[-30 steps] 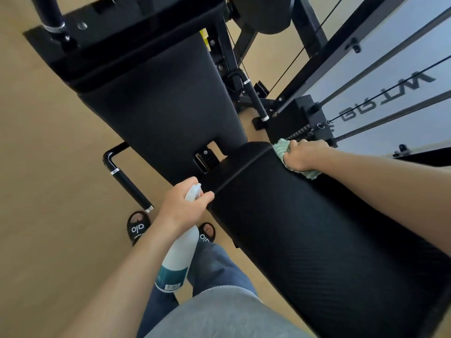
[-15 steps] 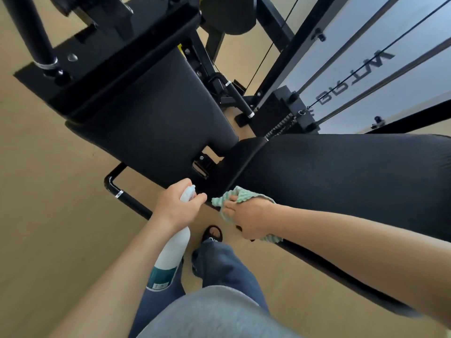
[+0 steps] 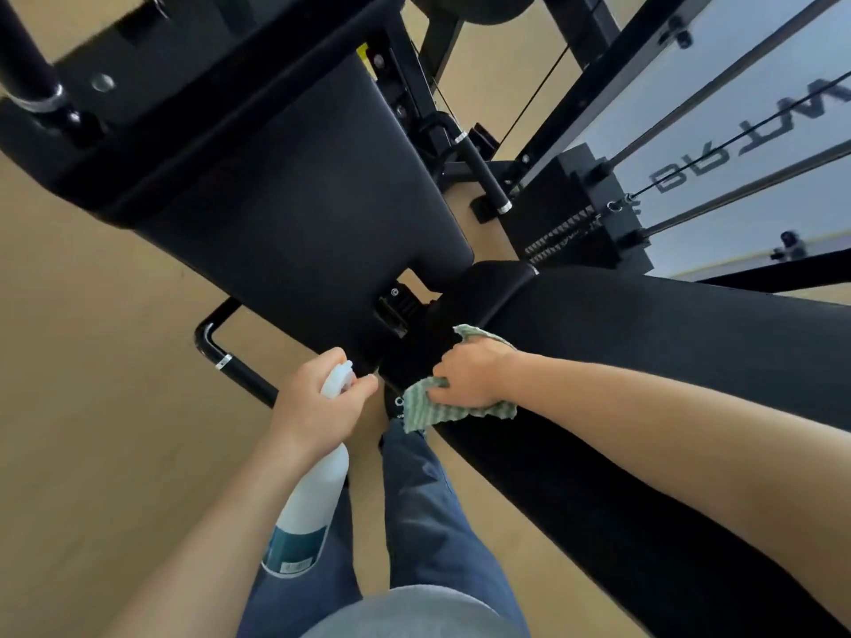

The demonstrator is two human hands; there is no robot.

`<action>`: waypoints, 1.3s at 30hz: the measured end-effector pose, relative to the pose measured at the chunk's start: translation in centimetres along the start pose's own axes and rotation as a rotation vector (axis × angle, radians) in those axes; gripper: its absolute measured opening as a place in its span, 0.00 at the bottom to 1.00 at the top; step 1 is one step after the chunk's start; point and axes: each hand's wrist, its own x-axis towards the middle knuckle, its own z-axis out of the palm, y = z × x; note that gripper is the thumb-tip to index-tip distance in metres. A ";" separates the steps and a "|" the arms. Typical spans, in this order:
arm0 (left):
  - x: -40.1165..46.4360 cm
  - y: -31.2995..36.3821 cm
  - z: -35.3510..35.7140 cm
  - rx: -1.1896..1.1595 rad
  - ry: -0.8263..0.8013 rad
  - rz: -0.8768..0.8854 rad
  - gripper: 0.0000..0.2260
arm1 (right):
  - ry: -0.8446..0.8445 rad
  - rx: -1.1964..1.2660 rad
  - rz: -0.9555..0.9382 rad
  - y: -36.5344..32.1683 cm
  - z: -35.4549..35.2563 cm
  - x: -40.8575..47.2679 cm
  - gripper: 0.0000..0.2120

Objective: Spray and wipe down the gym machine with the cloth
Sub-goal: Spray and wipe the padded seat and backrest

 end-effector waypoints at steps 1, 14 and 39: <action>0.3 0.4 0.4 -0.007 0.002 -0.010 0.17 | -0.001 -0.032 0.004 1.2 -0.2 -0.1 0.29; 3.1 5.5 4.8 0.025 -0.029 -0.023 0.16 | 0.011 0.262 0.584 16.8 -3.1 -5.5 0.36; -0.2 1.9 1.7 0.051 -0.023 -0.024 0.14 | -0.012 -0.212 0.373 1.9 0.3 -1.7 0.35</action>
